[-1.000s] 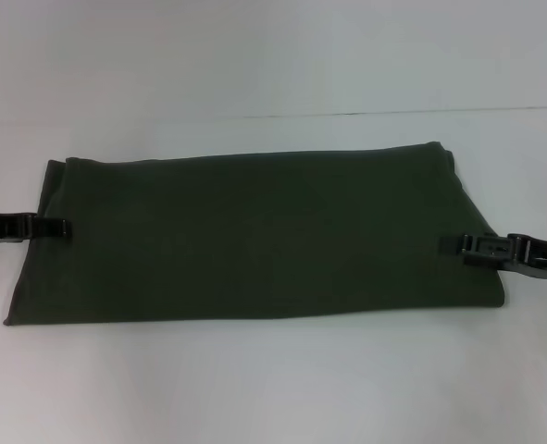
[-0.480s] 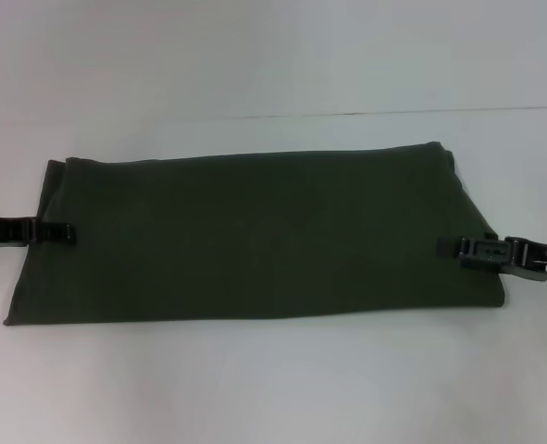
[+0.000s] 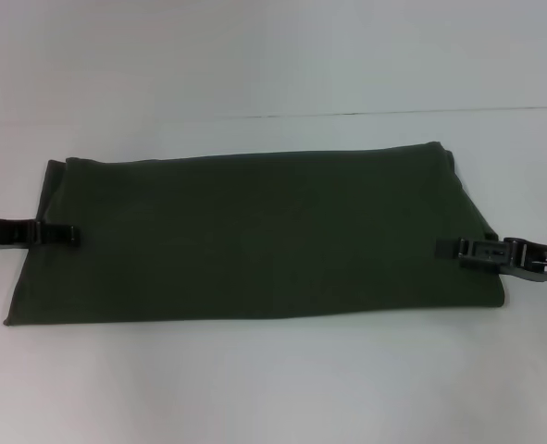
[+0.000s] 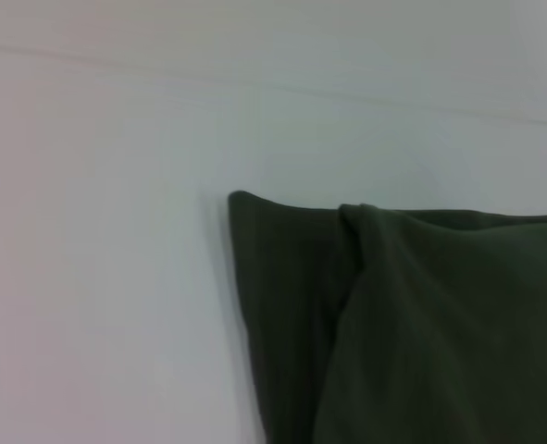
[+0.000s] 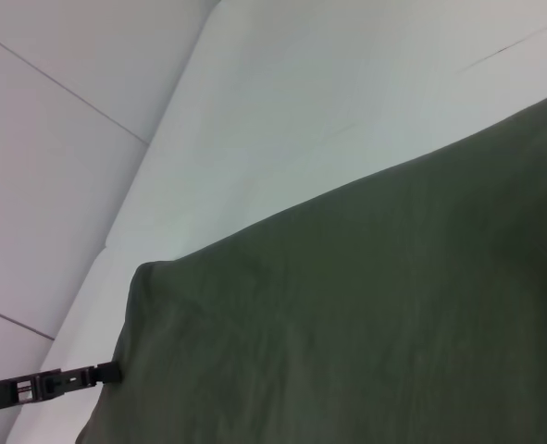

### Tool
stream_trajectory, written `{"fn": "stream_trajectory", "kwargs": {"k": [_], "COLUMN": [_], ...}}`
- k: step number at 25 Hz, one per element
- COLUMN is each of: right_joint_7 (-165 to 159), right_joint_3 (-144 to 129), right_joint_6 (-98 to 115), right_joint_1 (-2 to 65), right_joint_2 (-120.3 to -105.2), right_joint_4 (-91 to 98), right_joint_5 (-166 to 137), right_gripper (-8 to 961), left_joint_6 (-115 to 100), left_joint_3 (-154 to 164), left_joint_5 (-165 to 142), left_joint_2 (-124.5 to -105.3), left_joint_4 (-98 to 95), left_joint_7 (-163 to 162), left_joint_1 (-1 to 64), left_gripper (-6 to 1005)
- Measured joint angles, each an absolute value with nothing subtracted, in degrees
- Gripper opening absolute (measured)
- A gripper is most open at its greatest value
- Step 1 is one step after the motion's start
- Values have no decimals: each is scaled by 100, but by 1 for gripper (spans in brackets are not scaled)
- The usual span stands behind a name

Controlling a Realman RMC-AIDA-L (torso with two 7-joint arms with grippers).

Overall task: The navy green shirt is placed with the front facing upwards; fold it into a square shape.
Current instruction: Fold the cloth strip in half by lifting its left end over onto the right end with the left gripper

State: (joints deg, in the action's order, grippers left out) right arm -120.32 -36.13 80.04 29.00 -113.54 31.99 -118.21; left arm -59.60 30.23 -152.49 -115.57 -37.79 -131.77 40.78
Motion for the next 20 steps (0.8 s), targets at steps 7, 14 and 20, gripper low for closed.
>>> {"fn": "stream_trajectory", "kwargs": {"k": [7,14,20], "right_joint_7": [-12032,-12039,-12040], "right_joint_3": [-3616,-3621,-3621], "right_joint_6": [8026,8031,8034], "right_joint_1": [2900,2900,2900], "right_joint_2": [-11354,-11354,-11354], "right_joint_4": [3199,3199,3199], "right_joint_5": [-11821,-11821,-11821], "right_gripper": [856,856,856], "left_joint_6": [-6056,-6179,-6228], "left_joint_3": [3091,3098,3267], "left_joint_5": [-15248,-15242,-15288], "left_joint_2": [-11557,-11541,-11530], "left_joint_4": [-3703,-3699,-3691], "left_joint_7": [-13191,-13250,-13347], "left_joint_1": [4134,4180,4215], "left_gripper": [816,804,793]}}
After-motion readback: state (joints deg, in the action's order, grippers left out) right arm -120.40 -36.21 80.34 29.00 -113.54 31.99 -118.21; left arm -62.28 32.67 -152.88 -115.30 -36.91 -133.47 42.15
